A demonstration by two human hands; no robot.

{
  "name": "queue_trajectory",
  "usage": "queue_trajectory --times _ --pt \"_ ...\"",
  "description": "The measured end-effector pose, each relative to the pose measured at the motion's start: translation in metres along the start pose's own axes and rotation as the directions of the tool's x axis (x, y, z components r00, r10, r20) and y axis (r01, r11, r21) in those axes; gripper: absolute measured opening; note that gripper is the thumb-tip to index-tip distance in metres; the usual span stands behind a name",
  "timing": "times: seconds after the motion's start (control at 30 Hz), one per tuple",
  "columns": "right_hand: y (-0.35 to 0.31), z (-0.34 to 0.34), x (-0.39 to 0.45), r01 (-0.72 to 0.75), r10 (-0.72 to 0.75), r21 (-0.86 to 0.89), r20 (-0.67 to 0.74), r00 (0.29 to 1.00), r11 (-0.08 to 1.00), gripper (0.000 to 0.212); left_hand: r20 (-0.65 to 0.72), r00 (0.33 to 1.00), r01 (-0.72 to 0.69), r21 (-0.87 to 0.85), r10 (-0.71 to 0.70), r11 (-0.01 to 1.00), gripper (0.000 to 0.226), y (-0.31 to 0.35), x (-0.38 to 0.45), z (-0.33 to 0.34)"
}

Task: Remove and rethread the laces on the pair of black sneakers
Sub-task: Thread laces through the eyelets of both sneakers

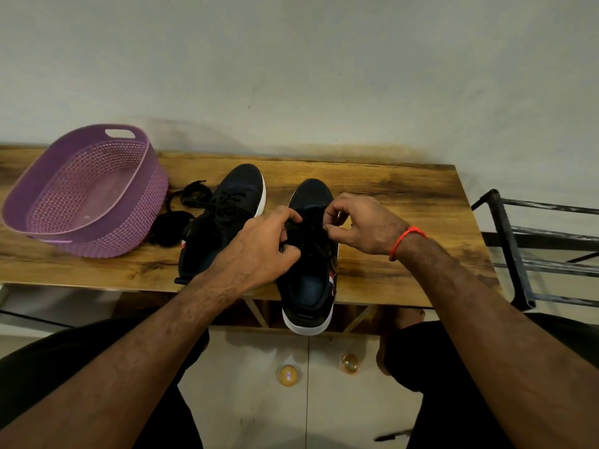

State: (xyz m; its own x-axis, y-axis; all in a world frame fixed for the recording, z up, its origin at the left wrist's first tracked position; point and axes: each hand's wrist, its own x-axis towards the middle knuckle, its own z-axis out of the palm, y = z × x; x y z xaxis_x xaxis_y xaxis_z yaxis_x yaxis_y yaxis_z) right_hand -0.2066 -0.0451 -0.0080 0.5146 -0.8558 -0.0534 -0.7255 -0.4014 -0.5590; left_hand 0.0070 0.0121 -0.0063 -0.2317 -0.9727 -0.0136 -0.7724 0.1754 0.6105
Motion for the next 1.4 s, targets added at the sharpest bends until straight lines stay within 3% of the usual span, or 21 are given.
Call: queue_trajectory --times 0.2,0.33,0.37,0.4,0.47,0.57,0.63,0.8,0.93,1.03,1.17,1.3,1.4 --pt "0.009 -0.004 -0.001 -0.064 0.065 -0.086 0.014 0.998 0.994 0.005 0.019 1.0 0.012 0.03 -0.012 0.999 0.05 -0.005 0.001 0.0" --pt "0.011 -0.003 0.0 -0.092 0.093 -0.1 0.008 0.996 0.991 0.003 -0.066 0.977 0.198 -0.101 -0.205 0.975 0.011 -0.005 0.0 -0.003" --pt "0.01 -0.003 0.0 -0.101 0.102 -0.099 0.0 0.995 0.99 0.002 -0.064 0.952 0.285 -0.172 -0.299 0.943 0.007 -0.006 0.0 -0.003" --pt "0.01 -0.002 0.0 -0.112 0.111 -0.077 -0.017 0.994 0.991 0.003 -0.019 0.915 0.385 -0.261 -0.404 0.885 0.017 -0.008 0.001 -0.002" --pt "0.005 0.0 0.0 -0.11 0.112 0.028 -0.068 0.991 0.994 0.006 0.177 0.802 0.584 -0.43 -0.57 0.689 0.037 -0.008 0.004 -0.002" --pt "-0.005 0.003 0.0 -0.041 0.055 0.149 -0.089 0.995 0.988 0.021 0.409 0.673 0.737 -0.449 -0.617 0.506 0.056 -0.008 0.007 0.003" --pt "-0.011 0.006 0.0 -0.015 0.026 0.154 -0.069 0.997 0.988 0.027 0.458 0.653 0.752 -0.488 -0.603 0.444 0.057 -0.01 0.008 0.013" --pt "-0.013 0.013 0.0 -0.022 0.025 0.141 -0.019 0.999 0.99 0.029 0.354 0.666 0.629 -0.739 -0.656 0.239 0.014 -0.012 0.01 0.032" --pt "-0.013 0.013 0.0 -0.024 0.028 0.183 -0.017 0.999 0.983 0.031 0.196 0.743 0.35 -0.929 -0.64 0.122 0.011 -0.006 0.014 0.021" --pt "-0.014 0.012 0.001 -0.034 0.036 0.2 -0.002 0.999 0.979 0.032 0.039 0.809 0.141 -0.982 -0.586 0.128 0.014 -0.005 0.019 0.0" --pt "-0.014 0.01 0.0 -0.044 0.044 0.221 0.004 0.999 0.974 0.032 -0.119 0.826 -0.07 -0.992 -0.55 0.11 0.024 -0.007 0.023 -0.027" --pt "-0.013 0.01 0.0 -0.063 0.059 0.242 0.024 0.998 0.968 0.031 -0.206 0.815 -0.152 -0.978 -0.542 0.143 0.014 -0.005 0.022 -0.035" --pt "-0.01 0.005 0.0 -0.109 0.103 0.335 0.036 0.994 0.936 0.025 -0.224 0.85 -0.088 -0.952 -0.477 0.292 0.012 -0.003 0.02 -0.029"
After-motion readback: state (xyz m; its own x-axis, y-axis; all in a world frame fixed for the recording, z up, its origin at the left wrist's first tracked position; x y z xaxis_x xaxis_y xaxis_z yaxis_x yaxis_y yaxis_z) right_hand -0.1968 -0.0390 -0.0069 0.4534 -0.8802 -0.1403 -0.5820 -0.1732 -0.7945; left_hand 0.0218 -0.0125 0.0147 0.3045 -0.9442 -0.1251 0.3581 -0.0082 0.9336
